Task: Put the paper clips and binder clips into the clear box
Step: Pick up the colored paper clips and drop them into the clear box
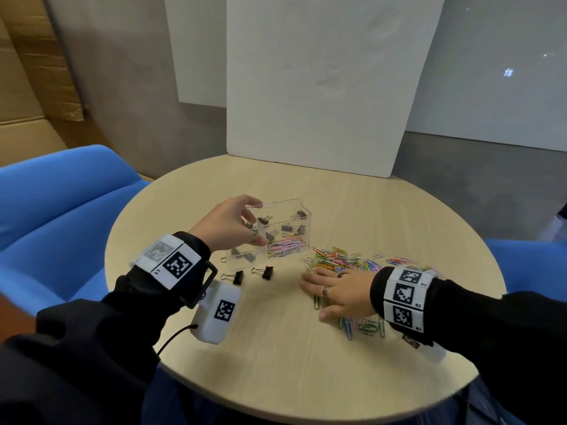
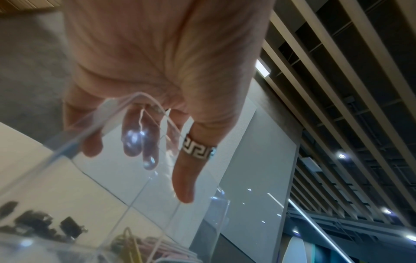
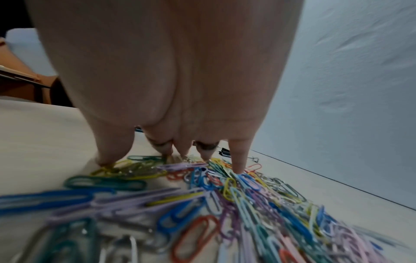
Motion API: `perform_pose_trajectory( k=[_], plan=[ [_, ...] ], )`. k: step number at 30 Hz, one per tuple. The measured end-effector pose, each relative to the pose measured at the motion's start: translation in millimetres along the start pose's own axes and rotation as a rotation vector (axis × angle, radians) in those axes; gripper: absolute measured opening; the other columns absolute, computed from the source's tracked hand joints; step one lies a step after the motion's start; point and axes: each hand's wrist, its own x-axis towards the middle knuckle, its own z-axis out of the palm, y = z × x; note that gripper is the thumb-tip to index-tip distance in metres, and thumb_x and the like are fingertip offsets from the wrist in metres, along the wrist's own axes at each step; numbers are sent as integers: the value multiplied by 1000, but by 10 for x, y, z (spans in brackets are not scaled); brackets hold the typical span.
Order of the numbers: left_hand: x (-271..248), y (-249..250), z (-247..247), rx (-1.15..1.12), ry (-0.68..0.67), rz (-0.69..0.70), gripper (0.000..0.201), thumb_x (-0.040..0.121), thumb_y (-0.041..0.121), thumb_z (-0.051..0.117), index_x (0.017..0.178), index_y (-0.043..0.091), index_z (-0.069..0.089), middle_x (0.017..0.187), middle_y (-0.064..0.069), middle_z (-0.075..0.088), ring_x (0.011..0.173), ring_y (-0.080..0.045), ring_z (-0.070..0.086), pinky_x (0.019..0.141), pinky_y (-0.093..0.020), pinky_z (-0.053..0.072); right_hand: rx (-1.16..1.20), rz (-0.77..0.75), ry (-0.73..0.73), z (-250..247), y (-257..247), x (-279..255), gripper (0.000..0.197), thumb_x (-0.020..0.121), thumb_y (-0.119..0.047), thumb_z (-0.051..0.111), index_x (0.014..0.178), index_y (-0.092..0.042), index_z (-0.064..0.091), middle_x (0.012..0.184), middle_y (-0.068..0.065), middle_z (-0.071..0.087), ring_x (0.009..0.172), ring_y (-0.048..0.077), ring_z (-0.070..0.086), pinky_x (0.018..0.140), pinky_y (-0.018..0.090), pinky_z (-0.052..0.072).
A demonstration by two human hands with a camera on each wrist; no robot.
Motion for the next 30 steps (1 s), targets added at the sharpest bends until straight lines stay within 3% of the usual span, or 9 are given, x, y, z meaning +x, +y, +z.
perform_pose_trajectory(
  k=[7, 10, 13, 16, 17, 21, 22, 26, 30],
  plan=[
    [13, 50, 114, -46, 5, -9, 72, 69, 20, 80, 132, 22, 45, 106, -1, 57, 79, -4, 49, 63, -19, 41, 16, -23, -37, -31, 55, 47, 67, 97, -48, 26, 148, -24, -12, 156, -8, -19, 146, 16, -11, 120, 45, 7],
    [30, 75, 162, -59, 10, -26, 73, 69, 19, 80, 133, 21, 44, 103, 0, 56, 80, -7, 51, 63, -20, 43, 27, -8, -38, -21, 167, -24, 70, 96, -47, 32, 149, -24, -8, 157, -8, -15, 146, 17, -9, 118, 47, 15],
    [65, 102, 196, -67, 27, -38, 72, 70, 17, 80, 133, 20, 44, 102, 0, 54, 86, -14, 54, 67, -24, 46, 83, -10, 52, -64, 187, -71, 65, 98, -42, 30, 150, -19, 0, 158, -4, -11, 147, 15, -7, 119, 38, 18],
    [105, 114, 194, -69, 58, -48, 73, 70, 17, 80, 134, 19, 44, 102, 0, 54, 89, -17, 54, 75, -28, 45, 163, -40, 110, -141, 95, -58, 58, 101, -35, 28, 150, -16, 3, 159, -1, -4, 147, 14, -3, 117, 29, 11],
    [117, 114, 178, -66, 74, -50, 73, 70, 17, 80, 133, 18, 44, 102, 0, 55, 85, -15, 53, 73, -25, 44, 165, -52, 113, -181, 44, -33, 57, 101, -33, 28, 150, -15, 5, 159, 1, 0, 147, 15, -1, 117, 28, 9],
    [145, 97, 84, -67, 124, -61, 70, 71, 12, 79, 132, 17, 45, 108, -6, 54, 71, -7, 50, 44, -10, 43, 82, -93, 70, -369, -189, 159, 57, 101, -34, 28, 150, -12, 9, 159, 3, 8, 147, 23, 5, 120, 38, 13],
    [152, 82, 58, -59, 133, -66, 70, 71, 13, 79, 132, 18, 45, 109, -5, 55, 74, -9, 51, 45, -12, 43, 51, -104, 63, -411, -237, 212, 56, 101, -33, 29, 149, -12, 10, 159, 2, 8, 146, 24, 6, 119, 40, 16],
    [164, -21, -36, -29, 163, -96, 72, 68, 19, 81, 131, 22, 46, 106, -1, 57, 93, -17, 51, 73, -25, 39, -29, -122, 78, -533, -381, 367, 52, 100, -27, 31, 147, -7, 21, 159, -1, 9, 144, 26, 15, 114, 40, 26],
    [154, -104, -88, -30, 172, -111, 72, 67, 18, 82, 130, 22, 47, 105, -1, 58, 93, -17, 51, 77, -29, 40, 58, -174, 135, -626, -395, 397, 49, 100, -21, 32, 147, -10, 24, 157, 2, 16, 143, 25, 20, 112, 34, 24]
  ],
)
